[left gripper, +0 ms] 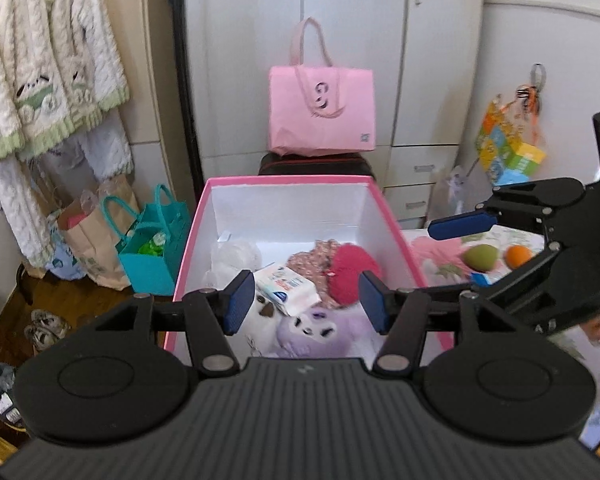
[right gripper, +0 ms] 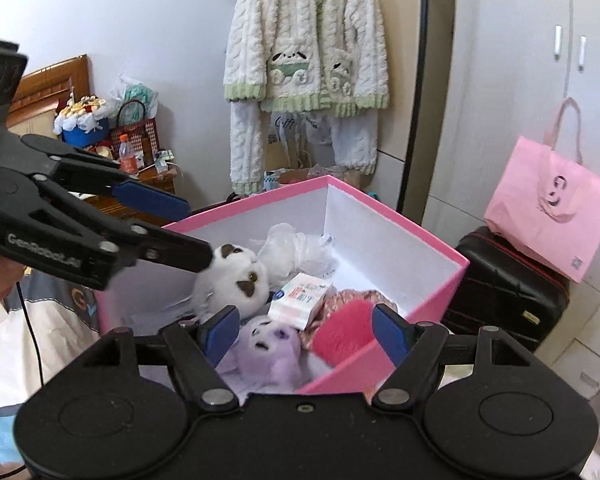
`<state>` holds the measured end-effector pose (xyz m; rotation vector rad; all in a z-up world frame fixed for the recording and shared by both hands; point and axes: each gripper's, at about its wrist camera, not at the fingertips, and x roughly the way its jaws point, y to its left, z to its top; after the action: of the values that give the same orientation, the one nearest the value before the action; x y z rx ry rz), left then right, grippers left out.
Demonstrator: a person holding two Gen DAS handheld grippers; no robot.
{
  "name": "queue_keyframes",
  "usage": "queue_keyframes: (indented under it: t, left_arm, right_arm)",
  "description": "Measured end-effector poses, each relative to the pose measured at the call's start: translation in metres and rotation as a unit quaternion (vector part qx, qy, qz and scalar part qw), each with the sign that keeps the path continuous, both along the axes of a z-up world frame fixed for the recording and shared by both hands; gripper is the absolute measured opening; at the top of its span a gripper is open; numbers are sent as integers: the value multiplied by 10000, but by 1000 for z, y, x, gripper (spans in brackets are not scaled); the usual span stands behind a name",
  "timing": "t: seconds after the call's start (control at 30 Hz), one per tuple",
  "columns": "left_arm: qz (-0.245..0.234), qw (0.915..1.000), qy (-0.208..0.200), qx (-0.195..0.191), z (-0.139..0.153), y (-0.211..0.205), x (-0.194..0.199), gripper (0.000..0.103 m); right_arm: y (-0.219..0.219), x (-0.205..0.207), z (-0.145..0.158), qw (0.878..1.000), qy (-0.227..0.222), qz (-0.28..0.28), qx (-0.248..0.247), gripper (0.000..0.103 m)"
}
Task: Organize soft objects
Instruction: 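Move both tools back from the box toward the table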
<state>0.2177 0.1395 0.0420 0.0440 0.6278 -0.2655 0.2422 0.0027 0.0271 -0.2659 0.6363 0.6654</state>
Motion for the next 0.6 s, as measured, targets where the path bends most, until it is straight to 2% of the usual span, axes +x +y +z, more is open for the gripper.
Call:
queue_keyframes:
  t: [0.2,0.6]
  left_arm:
    - [-346,9990,-218,167,18,-11,-42,57]
    - [-1159,9925,-138,365,34,-40,-112,62]
  right_arm:
    - [-12,-35,14,9997,50,-204,-110,78]
    - [-38,-110,33,9986,-113,-408,-303,79]
